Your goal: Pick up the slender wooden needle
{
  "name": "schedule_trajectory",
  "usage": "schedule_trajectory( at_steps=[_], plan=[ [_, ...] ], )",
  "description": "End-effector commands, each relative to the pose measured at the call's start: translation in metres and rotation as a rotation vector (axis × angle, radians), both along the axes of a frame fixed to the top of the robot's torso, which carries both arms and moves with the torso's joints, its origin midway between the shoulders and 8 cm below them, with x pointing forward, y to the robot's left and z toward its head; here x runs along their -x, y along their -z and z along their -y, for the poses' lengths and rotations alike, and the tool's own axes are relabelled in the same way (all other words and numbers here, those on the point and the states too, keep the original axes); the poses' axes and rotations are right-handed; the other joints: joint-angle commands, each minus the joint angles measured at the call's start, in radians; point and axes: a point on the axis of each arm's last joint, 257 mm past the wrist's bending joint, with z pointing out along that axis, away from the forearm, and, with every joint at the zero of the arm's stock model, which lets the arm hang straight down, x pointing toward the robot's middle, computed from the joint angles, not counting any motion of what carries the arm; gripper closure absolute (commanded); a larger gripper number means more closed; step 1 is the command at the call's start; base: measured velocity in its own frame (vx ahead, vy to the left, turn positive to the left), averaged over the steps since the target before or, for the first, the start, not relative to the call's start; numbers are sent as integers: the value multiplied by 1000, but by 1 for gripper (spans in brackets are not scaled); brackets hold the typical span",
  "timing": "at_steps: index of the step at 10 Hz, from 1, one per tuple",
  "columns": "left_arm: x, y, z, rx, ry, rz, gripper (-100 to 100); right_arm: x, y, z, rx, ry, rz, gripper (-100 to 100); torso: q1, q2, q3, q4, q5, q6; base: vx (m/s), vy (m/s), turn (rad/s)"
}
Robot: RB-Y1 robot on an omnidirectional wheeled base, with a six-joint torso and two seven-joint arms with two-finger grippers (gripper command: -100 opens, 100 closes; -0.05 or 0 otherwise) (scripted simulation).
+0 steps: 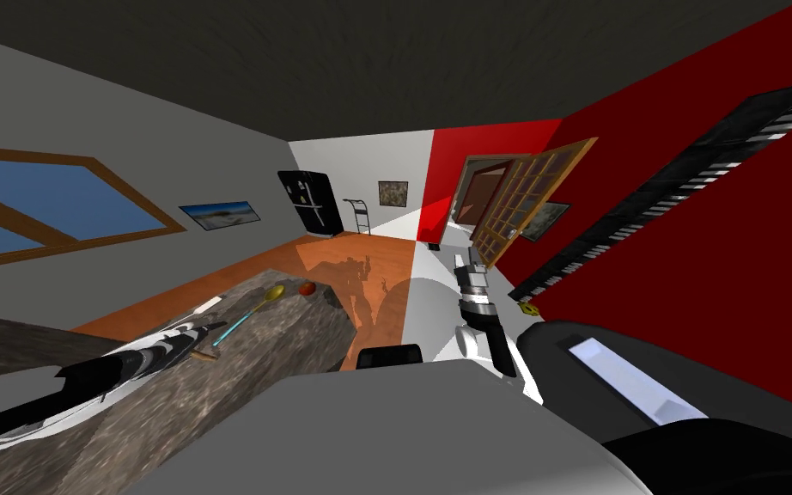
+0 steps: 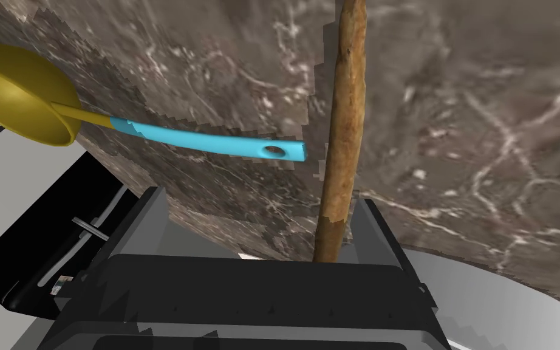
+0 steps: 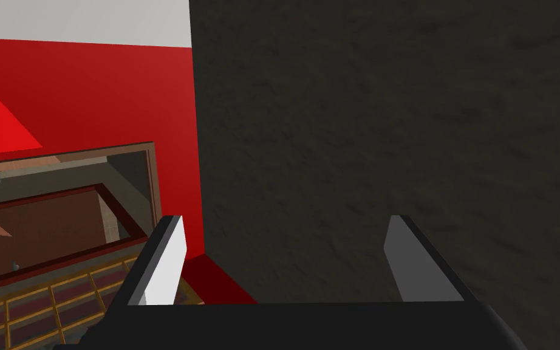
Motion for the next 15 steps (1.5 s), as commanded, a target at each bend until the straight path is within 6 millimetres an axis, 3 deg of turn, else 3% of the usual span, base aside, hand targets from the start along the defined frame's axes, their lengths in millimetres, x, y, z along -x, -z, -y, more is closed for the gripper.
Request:
schedule_trajectory(
  at_steps=[1,3,4,8,9,10,11,12,13,14,15],
  plan=[
    [6,3,-7,2,-34,-15,-100,0,0,0,0,0,0,0,0,0,0,0,0,0,-96,-32,-154],
    [8,2,-9,-1,-38,-13,-100,0,0,0,0,0,0,0,1,-3,-1,0,0,-2,-17,-10,-10],
    [9,2,-10,-1,-39,-14,100,0,0,0,0,0,0,0,1,-5,-2,-1,0,-1,0,0,0],
    [8,2,-10,2,-45,-9,100,0,0,0,0,0,0,0,1,-7,-4,-2,-1,0,0,0,4],
    [8,2,-10,2,-45,-9,0,0,0,0,0,0,0,0,1,-7,-4,-2,-1,0,0,0,0],
    [15,-9,-18,-40,-26,-13,100,0,0,0,0,0,0,0,1,-7,-4,-2,-1,0,90,25,199],
    [6,-6,-8,-23,-6,-4,100,0,0,0,0,1,-1,0,3,-10,-6,-3,-2,-3,116,39,193],
    [19,-17,-22,-71,-4,-15,100,0,0,0,0,0,-1,0,3,-12,-7,-3,0,-1,147,48,193],
    [4,-12,-4,-40,30,6,100,0,0,0,0,1,-1,0,5,-14,-8,-3,-1,-2,124,29,158],
    [9,-19,-6,-61,43,-1,100,0,0,0,0,0,-1,0,3,-14,-8,-3,0,1,127,28,270],
    [-2,-16,7,-45,75,16,100,0,0,0,0,1,-1,0,4,-14,-8,-3,0,-3,102,16,134]
  ],
)
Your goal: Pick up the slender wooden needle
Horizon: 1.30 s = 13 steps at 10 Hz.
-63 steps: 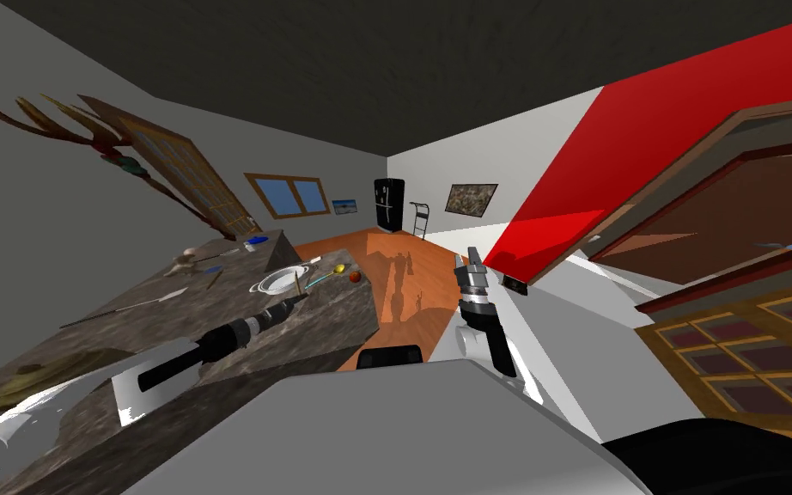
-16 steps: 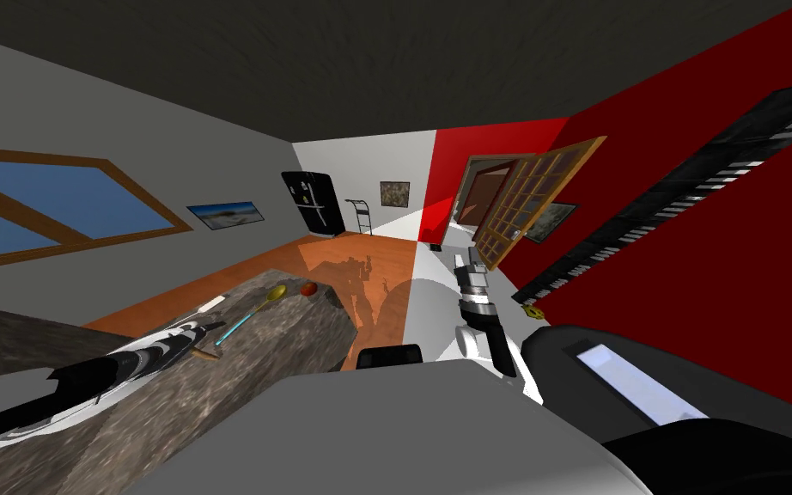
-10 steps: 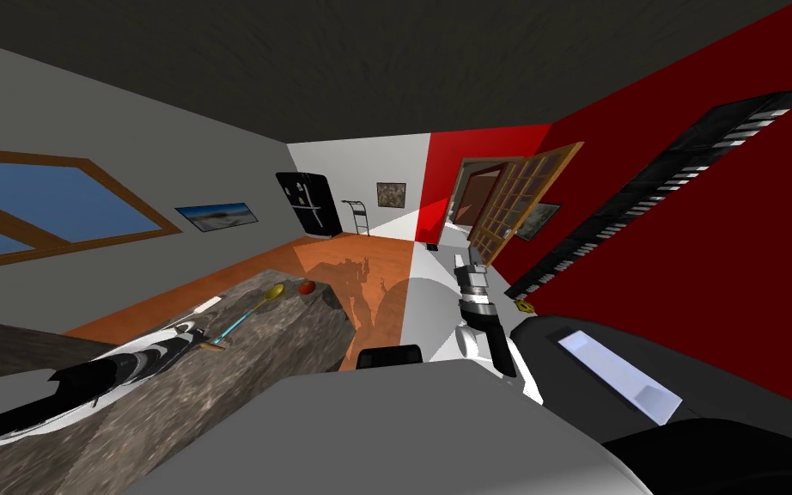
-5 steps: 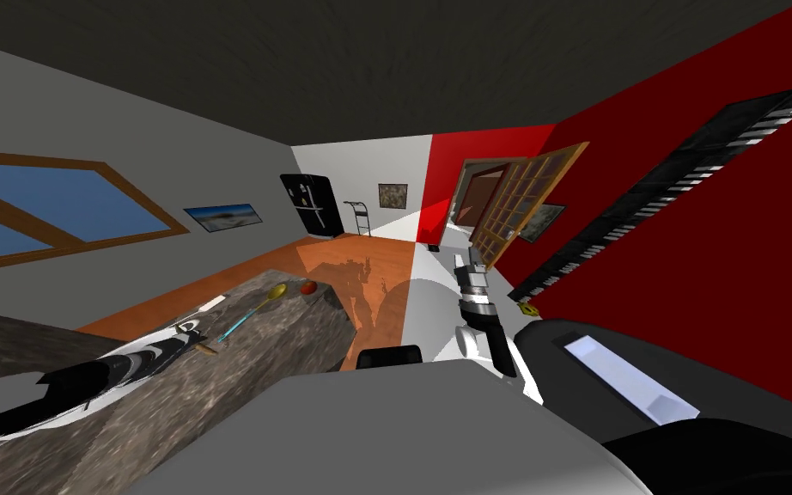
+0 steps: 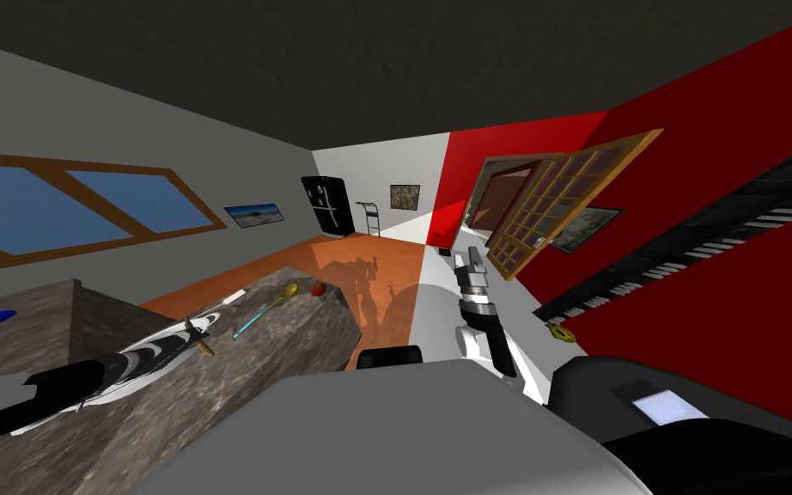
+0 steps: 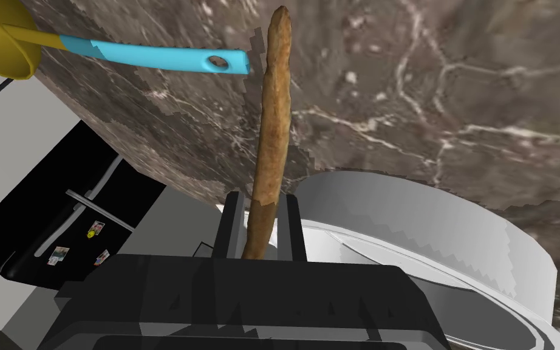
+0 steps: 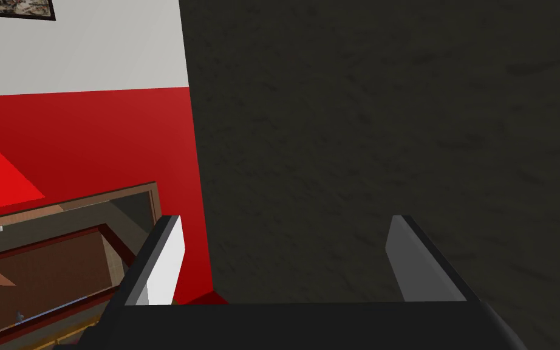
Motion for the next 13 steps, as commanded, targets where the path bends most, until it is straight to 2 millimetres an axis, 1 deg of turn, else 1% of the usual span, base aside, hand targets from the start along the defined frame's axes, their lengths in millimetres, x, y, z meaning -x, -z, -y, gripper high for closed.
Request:
schedule_trajectory(
  at_steps=[1,2,3,4,5,6,7,8,9,10,11,12,13],
  plan=[
    [1,-5,1,-21,24,-2,100,0,0,0,0,0,0,0,0,0,0,0,0,0,103,21,153],
    [-8,-3,14,-6,53,12,100,0,0,0,0,0,0,0,1,0,0,0,-1,-2,86,22,142],
    [-12,-1,21,5,65,15,100,0,0,0,0,0,0,0,1,1,1,0,0,-1,36,8,19],
    [-2,-9,12,-33,69,0,100,0,0,0,0,0,0,0,0,3,2,1,0,1,78,11,199],
    [-10,-6,24,-12,87,13,100,0,0,0,0,0,0,0,0,3,2,1,-1,-4,92,18,179],
    [-14,-3,33,3,102,16,100,0,0,0,0,0,0,0,1,3,2,1,0,-2,46,7,4],
    [-5,-9,27,-31,108,-1,100,0,0,0,0,0,0,0,0,3,2,1,1,0,82,11,189],
    [-12,-7,39,-9,124,11,100,0,0,0,0,0,0,0,1,3,2,1,0,-4,97,10,160],
    [-15,-5,47,4,136,14,100,0,0,0,0,0,0,0,1,2,1,1,0,-2,48,0,-4],
    [-7,-9,44,-22,145,-4,100,0,0,0,0,0,0,0,0,3,2,1,1,0,91,-1,166],
    [-13,-6,55,-3,160,6,100,0,0,0,0,0,0,0,0,2,1,0,0,-4,91,-5,182],
    [-15,-5,62,8,169,8,100,0,0,0,0,0,0,0,0,2,1,0,0,-2,40,3,17],
    [-7,-8,60,-17,178,-13,100,0,0,0,0,0,0,0,0,4,2,1,1,-1,80,10,221]
  ],
)
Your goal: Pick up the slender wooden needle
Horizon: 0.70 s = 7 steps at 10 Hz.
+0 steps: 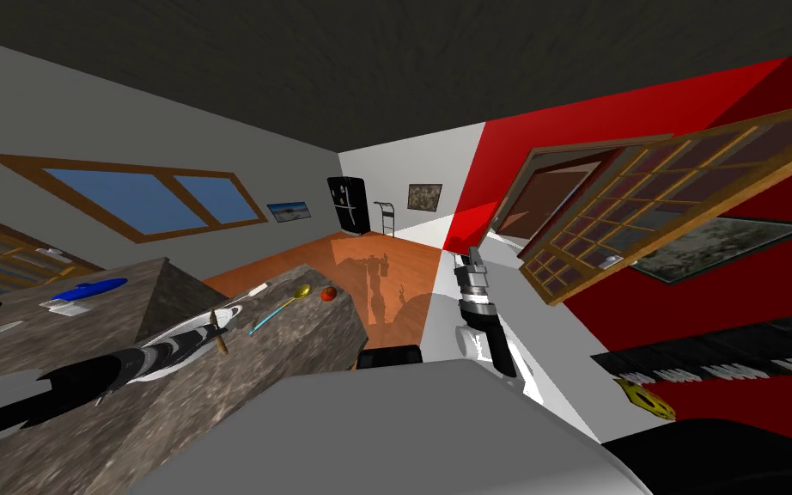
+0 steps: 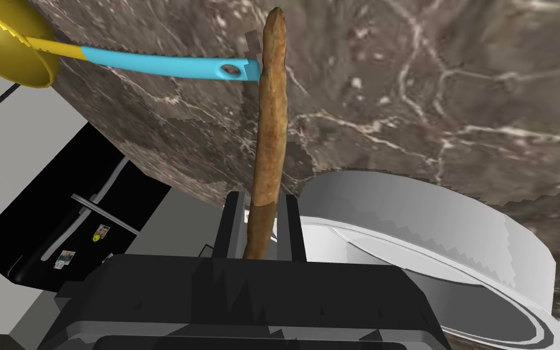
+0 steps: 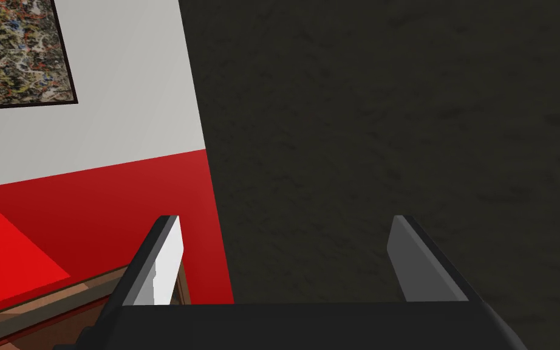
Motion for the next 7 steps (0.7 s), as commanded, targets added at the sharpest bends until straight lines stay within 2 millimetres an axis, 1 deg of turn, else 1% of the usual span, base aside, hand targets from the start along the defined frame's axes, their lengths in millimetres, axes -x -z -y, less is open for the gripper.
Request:
schedule_trajectory(
  at_steps=[1,2,3,4,5,6,7],
  plan=[
    [-2,3,13,11,22,-4,100,0,0,0,0,0,0,0,0,0,0,0,0,0,96,18,168],
    [-3,4,17,18,27,-3,100,0,0,0,0,0,0,0,1,-1,-1,0,1,3,48,8,-18],
    [5,0,13,-13,32,-24,100,0,0,0,0,0,0,0,0,0,0,0,1,4,95,-1,219],
    [2,4,28,16,47,-19,100,0,0,0,0,0,0,0,0,-1,-1,0,0,0,101,-11,135],
    [0,6,35,27,56,-18,100,0,0,0,0,0,0,0,-1,-2,-1,-1,1,3,40,-7,-20],
    [8,6,38,11,66,-40,100,0,0,0,0,0,0,0,-1,0,0,0,1,4,89,8,199],
    [5,9,53,39,83,-36,100,0,0,0,0,0,0,0,0,-1,-1,0,0,1,96,-4,161]
  ],
)
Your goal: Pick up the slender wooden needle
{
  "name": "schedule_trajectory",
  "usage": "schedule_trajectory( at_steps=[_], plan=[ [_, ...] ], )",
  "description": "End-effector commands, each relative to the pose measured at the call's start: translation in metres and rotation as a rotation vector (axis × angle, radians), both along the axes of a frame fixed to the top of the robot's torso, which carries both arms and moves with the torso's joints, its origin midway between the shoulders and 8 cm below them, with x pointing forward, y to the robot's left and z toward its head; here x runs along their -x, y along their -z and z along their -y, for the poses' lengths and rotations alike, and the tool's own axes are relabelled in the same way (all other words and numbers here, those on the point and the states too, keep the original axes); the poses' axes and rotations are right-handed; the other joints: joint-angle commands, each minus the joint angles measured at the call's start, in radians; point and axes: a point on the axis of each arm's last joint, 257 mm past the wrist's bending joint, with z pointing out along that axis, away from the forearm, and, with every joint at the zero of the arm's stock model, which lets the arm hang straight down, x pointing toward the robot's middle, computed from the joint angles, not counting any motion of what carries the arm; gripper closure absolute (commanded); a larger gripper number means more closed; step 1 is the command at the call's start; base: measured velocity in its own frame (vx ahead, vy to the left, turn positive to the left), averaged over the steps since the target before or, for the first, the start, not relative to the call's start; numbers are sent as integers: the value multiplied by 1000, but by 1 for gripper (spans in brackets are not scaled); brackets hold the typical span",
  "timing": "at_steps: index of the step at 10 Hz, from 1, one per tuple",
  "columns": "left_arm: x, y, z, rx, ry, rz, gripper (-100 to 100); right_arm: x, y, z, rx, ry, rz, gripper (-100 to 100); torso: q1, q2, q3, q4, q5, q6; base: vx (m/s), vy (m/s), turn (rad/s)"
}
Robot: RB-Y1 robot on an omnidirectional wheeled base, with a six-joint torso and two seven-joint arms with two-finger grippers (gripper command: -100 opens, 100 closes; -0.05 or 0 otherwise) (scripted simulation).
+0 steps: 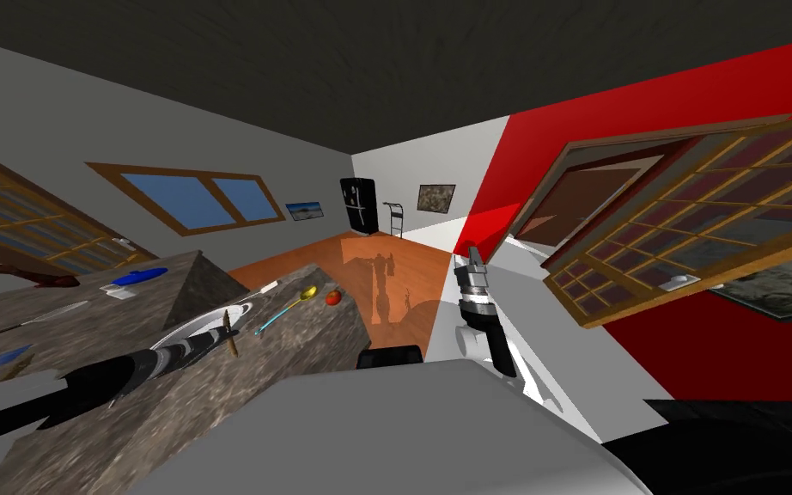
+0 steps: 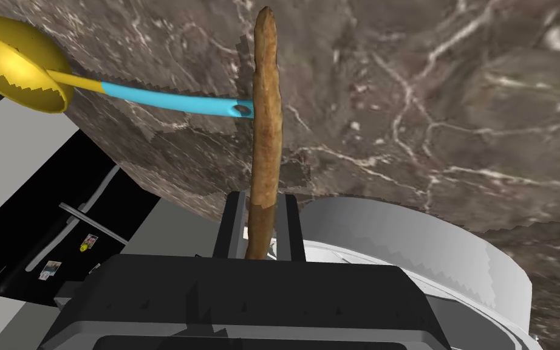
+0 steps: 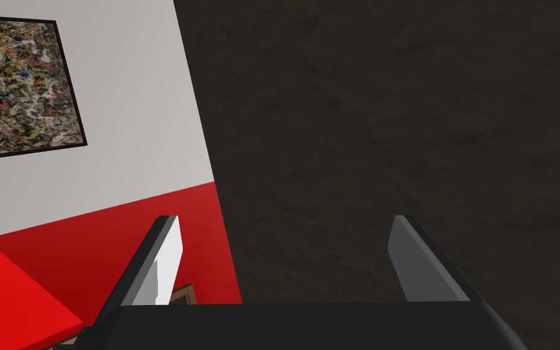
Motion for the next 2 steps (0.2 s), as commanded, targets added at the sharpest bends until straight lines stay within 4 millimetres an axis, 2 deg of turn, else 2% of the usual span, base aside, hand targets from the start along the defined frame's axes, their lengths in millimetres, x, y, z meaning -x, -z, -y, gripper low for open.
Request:
schedule_trajectory(
  at_steps=[1,2],
  plan=[
    [0,0,0,0,0,0,100,0,0,0,0,0,0,0,0,0,0,0,0,0,19,-13,29],
    [0,1,2,1,3,-1,0,0,0,0,0,0,0,0,0,3,1,1,-1,0,0,0,0]
  ],
)
